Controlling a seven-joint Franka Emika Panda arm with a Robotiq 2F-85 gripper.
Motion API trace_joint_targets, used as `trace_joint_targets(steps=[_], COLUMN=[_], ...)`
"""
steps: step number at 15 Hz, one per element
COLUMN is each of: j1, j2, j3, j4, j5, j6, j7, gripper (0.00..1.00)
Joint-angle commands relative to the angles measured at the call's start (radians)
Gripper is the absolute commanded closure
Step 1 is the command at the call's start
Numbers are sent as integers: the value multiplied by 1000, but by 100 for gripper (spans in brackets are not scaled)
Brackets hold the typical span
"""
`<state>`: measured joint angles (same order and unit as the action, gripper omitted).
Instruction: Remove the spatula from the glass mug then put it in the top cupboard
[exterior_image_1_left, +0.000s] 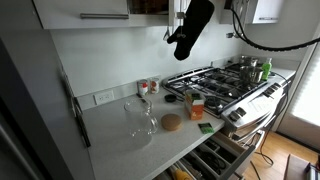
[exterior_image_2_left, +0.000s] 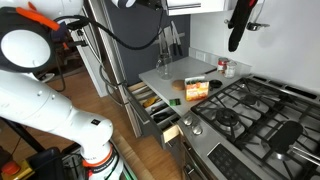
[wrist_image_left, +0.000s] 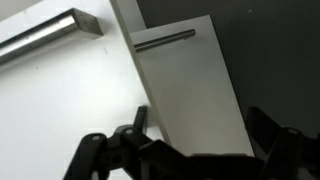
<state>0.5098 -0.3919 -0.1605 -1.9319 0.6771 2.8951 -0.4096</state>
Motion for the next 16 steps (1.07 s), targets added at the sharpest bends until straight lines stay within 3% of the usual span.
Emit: trace_joint_targets(steps=[1,8,16], j1=[70,86,66], j2=[140,331,425], j3=[-50,-85,-80], j4=[136,335,447], j5=[42,66,110], j6=[58,94,85], j7=[-95,-147,-144], gripper=[0,0,0])
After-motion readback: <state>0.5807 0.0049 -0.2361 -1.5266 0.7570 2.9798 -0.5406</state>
